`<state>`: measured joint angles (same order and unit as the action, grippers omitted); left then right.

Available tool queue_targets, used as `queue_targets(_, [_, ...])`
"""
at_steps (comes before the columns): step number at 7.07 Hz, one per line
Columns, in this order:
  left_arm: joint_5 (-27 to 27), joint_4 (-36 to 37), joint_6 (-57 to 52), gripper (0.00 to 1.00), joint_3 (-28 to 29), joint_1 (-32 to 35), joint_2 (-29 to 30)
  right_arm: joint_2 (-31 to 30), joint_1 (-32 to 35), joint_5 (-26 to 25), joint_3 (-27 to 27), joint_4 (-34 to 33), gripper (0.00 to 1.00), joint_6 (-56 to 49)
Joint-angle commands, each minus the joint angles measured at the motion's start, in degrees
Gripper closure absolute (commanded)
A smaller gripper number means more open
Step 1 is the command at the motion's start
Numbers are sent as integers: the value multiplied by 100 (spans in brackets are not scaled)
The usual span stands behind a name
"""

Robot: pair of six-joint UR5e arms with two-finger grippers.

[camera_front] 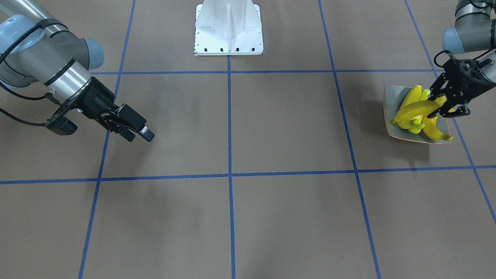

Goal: Transfer all bananas from basket to plate

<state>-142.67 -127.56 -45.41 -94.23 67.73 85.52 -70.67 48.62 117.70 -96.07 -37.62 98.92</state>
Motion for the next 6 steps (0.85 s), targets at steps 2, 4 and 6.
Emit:
queue_targets(2, [-50, -480, 49, 66, 387, -6, 18, 1, 16, 16, -52, 9, 0, -13])
queue_targets(4, [-77, -489, 67, 1, 388, 3, 9, 1, 16, 16, -52, 9, 0, 13])
queue_targets(6, [-94, -497, 450, 1, 283, 3, 9, 9, 16, 16, -61, 9, 0, 22])
